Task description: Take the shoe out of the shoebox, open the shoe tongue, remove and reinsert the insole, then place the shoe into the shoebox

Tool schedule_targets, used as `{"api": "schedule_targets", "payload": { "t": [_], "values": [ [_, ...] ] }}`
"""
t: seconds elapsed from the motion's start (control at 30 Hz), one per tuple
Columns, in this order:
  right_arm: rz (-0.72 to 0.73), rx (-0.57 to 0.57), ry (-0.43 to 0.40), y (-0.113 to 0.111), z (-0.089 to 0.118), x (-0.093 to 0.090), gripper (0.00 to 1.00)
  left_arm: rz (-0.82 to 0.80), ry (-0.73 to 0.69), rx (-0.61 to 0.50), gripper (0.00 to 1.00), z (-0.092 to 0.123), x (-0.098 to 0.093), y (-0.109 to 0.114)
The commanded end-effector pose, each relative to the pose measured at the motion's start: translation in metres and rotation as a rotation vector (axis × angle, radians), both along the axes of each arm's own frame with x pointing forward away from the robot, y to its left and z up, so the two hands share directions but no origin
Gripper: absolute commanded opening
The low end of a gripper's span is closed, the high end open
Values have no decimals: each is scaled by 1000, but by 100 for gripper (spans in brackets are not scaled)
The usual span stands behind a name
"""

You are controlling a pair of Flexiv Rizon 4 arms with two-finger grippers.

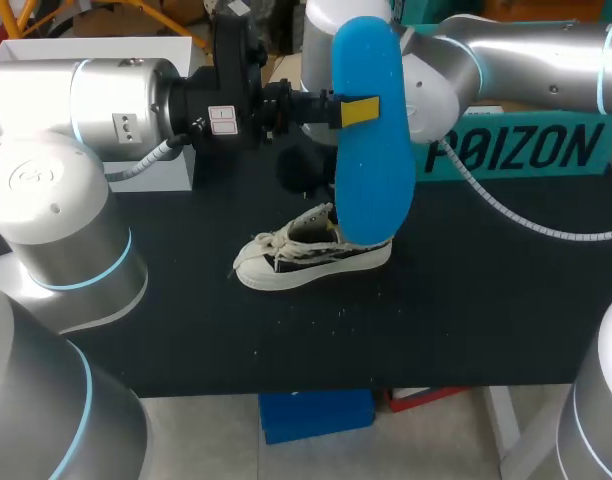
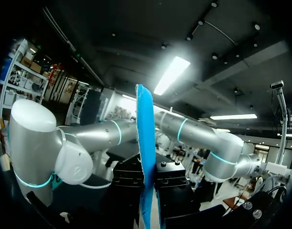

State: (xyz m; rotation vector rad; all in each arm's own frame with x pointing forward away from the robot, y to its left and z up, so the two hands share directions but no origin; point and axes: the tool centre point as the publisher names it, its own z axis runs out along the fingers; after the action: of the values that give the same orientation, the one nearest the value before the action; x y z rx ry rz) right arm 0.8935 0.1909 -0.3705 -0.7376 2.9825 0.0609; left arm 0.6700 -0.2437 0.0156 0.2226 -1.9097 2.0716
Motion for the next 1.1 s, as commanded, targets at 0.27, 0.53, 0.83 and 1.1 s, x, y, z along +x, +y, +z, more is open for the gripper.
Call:
{"api": "schedule_targets", "payload": {
  "t": [0.27, 0.53, 0.83, 1.1],
  "values": [
    [-25, -6, 43, 0, -24, 2, 54, 3, 0, -1, 0, -1, -1, -1],
    [-36, -3, 65, -3, -34, -4, 49, 3, 0, -1, 0, -1, -1, -1],
    [3, 4, 110, -6, -36, -7, 0, 3, 0, -1, 0, -1, -1, -1],
    [3, 4, 110, -6, -36, -7, 0, 3, 0, -1, 0, -1, -1, -1]
  ]
}}
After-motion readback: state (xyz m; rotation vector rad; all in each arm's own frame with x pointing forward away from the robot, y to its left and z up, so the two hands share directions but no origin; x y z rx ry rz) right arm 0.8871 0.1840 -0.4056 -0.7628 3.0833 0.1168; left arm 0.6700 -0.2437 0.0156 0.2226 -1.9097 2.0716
